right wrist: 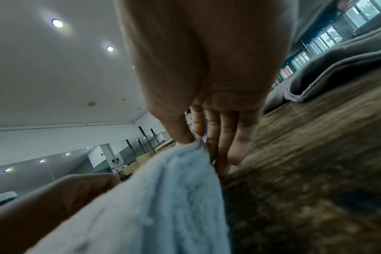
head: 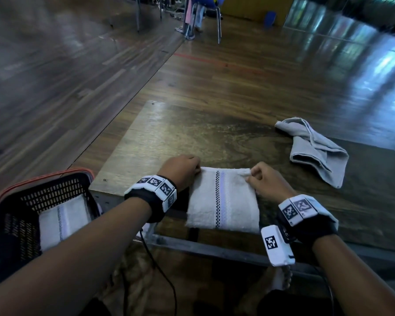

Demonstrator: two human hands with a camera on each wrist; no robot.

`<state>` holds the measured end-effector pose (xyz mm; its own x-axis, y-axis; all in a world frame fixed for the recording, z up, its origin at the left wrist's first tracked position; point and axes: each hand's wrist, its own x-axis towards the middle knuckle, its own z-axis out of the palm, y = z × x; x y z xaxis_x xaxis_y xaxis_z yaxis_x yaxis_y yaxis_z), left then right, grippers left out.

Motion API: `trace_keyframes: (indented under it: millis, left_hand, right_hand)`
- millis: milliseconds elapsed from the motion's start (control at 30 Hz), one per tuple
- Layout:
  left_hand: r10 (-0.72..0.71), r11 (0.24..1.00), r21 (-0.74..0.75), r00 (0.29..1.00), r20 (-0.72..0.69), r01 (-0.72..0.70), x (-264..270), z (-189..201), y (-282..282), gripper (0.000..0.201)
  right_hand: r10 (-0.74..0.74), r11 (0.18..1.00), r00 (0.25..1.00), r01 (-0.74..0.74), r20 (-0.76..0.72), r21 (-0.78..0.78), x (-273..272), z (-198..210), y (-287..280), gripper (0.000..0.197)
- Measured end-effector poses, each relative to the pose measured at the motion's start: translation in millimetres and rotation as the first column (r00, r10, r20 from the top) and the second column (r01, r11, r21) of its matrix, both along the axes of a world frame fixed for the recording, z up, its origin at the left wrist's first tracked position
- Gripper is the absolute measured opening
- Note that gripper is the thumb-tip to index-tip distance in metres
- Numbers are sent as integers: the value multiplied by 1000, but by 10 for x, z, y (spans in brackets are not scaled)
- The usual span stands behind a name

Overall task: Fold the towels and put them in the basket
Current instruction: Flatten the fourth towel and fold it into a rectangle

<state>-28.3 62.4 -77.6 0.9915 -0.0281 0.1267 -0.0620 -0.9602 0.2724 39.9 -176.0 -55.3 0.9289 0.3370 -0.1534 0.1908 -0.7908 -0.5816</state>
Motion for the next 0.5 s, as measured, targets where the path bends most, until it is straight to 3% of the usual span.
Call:
trace_keyframes:
  millis: [133, 333, 500]
  left_hand:
    - [54, 998, -29, 998, -15, -55, 3, -1, 5, 20]
    - [110, 994, -16, 994, -11, -110, 51, 40, -20, 14]
    - [-22, 997, -70, 997, 72, 27, 61, 6, -37, 21]
  right_hand:
    - [-2, 999, 1000, 1, 7, 42, -2, 18, 34, 12]
    - [-43, 997, 994, 49, 99, -67, 4, -75, 111, 18]
    - [45, 998, 967, -35, 251, -44, 20, -86, 83, 15]
